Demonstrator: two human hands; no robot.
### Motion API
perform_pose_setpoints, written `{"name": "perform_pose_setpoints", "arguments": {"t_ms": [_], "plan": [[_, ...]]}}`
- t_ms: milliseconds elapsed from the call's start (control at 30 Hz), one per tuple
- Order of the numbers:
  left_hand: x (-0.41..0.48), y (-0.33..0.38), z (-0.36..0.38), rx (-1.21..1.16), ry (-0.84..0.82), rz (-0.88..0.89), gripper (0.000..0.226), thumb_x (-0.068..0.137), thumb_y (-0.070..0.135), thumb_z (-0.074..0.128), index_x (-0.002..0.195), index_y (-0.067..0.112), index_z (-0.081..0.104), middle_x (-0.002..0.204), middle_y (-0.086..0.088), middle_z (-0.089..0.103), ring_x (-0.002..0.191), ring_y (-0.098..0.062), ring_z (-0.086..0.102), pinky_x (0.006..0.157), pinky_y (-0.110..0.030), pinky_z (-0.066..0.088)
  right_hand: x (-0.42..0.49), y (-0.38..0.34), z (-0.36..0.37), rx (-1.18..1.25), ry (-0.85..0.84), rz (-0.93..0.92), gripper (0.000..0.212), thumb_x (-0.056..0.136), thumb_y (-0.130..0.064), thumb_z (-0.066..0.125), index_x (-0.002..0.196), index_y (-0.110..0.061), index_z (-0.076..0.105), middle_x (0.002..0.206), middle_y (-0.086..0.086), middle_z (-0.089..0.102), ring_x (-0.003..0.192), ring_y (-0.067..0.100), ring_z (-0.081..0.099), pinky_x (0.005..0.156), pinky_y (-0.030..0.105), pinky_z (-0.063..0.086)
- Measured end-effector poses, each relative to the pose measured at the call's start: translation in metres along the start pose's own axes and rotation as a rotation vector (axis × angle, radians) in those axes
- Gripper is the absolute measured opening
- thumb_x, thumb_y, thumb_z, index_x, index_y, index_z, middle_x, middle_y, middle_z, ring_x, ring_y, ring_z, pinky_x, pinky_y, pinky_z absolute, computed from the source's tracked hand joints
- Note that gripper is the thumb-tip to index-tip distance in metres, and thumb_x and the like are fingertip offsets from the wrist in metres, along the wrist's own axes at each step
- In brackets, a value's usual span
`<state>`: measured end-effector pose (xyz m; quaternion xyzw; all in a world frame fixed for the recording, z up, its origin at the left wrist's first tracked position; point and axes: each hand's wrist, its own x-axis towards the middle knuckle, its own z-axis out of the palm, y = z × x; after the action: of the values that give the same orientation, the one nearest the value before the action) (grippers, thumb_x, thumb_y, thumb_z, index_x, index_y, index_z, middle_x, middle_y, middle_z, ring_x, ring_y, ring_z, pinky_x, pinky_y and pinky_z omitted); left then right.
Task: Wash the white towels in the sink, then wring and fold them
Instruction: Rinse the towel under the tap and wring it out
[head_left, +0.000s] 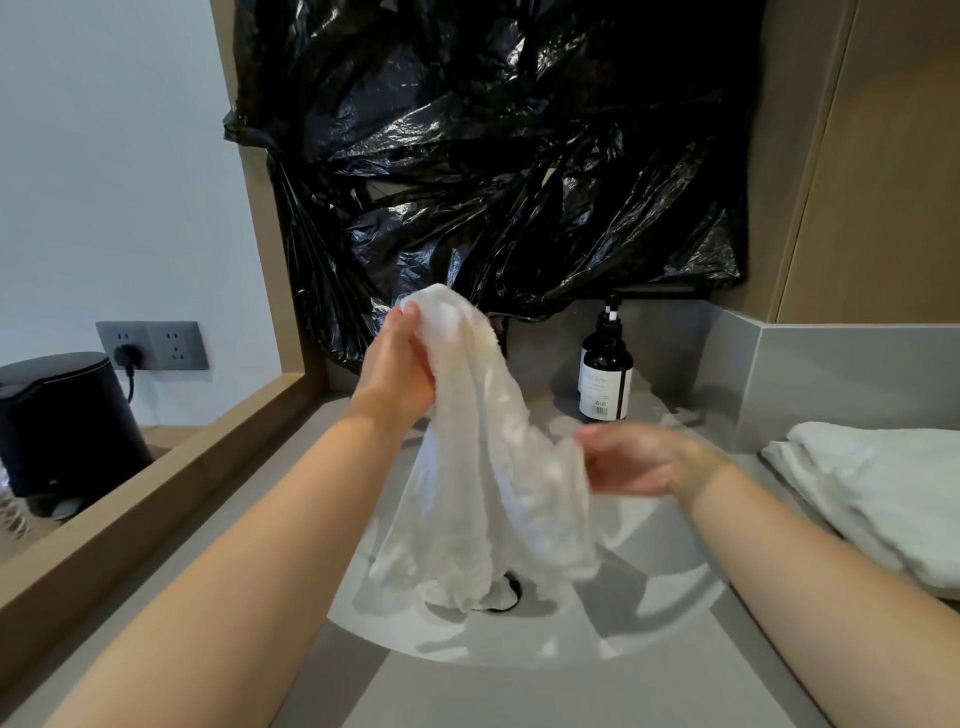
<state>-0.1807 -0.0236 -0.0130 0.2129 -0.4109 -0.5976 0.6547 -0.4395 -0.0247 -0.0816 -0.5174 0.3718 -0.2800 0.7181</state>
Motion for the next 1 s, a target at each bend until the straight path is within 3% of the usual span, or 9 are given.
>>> {"name": "perform_pose_setpoints", "arguments": {"t_ms": [133,233,367,467,533,633,767,933,1000], "plan": [[-0.001,0.019,-0.030,0.001,0.039,-0.068,0.049,0.103,0.030,0.034,0.091,0.003,0.073,0.095,-0.013,0.068,0.087,-0.025,0.069,0.089,-0.039,0.051,-0.016,-0.031,-0.006,0.489,0.110,-0.393,0.055,0.067,-0.018,0.075,0.116,0.002,0.061,0.124,0.023,0.061,0.108,0.034,0.065,0.078,0.046,0.058],[-0.005,0.022,-0.056,0.245,0.133,-0.279,0.053,0.101,0.042,0.043,0.071,0.006,0.069,0.078,-0.012,0.068,0.069,-0.025,0.068,0.076,-0.039,0.054,-0.022,-0.040,-0.006,0.402,0.183,-0.496,0.023,0.093,-0.015,0.048,0.114,-0.014,0.058,0.093,0.007,0.071,0.081,0.023,0.071,0.065,0.033,0.058],[-0.001,0.001,-0.085,0.558,0.101,-0.580,0.032,0.096,0.026,0.057,0.109,-0.003,0.063,0.083,-0.014,0.072,0.069,-0.022,0.069,0.068,-0.033,0.060,-0.023,-0.050,0.005,0.147,0.235,-0.492,0.036,0.097,-0.004,0.042,0.129,-0.016,0.051,0.068,0.000,0.054,0.057,0.010,0.056,0.051,0.021,0.050],[0.000,-0.011,-0.094,0.845,0.003,-0.790,0.046,0.086,0.032,0.070,0.123,0.006,0.063,0.101,-0.013,0.073,0.082,-0.023,0.068,0.079,-0.035,0.058,-0.023,-0.059,0.010,0.189,0.312,-0.562,0.041,0.097,0.004,0.040,0.127,-0.019,0.053,0.082,0.000,0.069,0.071,0.011,0.067,0.060,0.024,0.055],[-0.004,-0.010,-0.089,0.999,-0.060,-0.843,0.033,0.089,0.025,0.070,0.121,0.017,0.064,0.108,-0.009,0.071,0.083,-0.020,0.068,0.071,-0.030,0.059,-0.023,-0.065,0.013,0.125,0.385,-0.518,0.043,0.096,0.007,0.038,0.126,-0.020,0.053,0.095,0.005,0.069,0.081,0.019,0.068,0.064,0.030,0.056],[-0.002,-0.008,-0.088,0.763,-0.001,-0.589,0.033,0.097,0.002,0.052,0.122,0.021,0.062,0.089,-0.005,0.071,0.059,-0.012,0.062,0.051,-0.022,0.054,-0.021,-0.065,0.009,-0.299,0.617,-0.363,0.044,0.089,0.014,0.041,0.122,-0.010,0.057,0.093,0.016,0.063,0.084,0.031,0.062,0.075,0.039,0.051],[0.001,0.002,-0.085,0.405,0.185,-0.206,0.031,0.102,0.003,0.040,0.120,0.016,0.062,0.086,-0.008,0.064,0.071,-0.017,0.062,0.068,-0.029,0.054,-0.018,-0.083,0.019,-0.390,0.776,-0.445,0.009,0.079,0.005,0.060,0.082,-0.002,0.065,0.080,0.015,0.057,0.074,0.023,0.055,0.067,0.033,0.043],[0.006,0.033,-0.061,0.518,0.246,0.029,0.028,0.098,0.001,0.048,0.113,0.011,0.069,0.079,-0.005,0.059,0.067,-0.014,0.056,0.056,-0.021,0.052,-0.014,-0.136,0.007,-0.565,1.023,-0.296,0.043,0.088,-0.027,0.069,0.115,0.005,0.059,0.109,0.017,0.064,0.103,0.034,0.063,0.088,0.043,0.054],[0.007,0.048,-0.045,0.558,0.258,0.122,0.026,0.097,0.001,0.050,0.106,0.013,0.071,0.077,-0.003,0.058,0.065,-0.013,0.053,0.057,-0.020,0.047,-0.026,-0.144,0.009,-0.859,1.157,-0.228,0.039,0.093,-0.032,0.062,0.105,0.005,0.059,0.089,0.016,0.062,0.088,0.036,0.063,0.077,0.042,0.054]]}}
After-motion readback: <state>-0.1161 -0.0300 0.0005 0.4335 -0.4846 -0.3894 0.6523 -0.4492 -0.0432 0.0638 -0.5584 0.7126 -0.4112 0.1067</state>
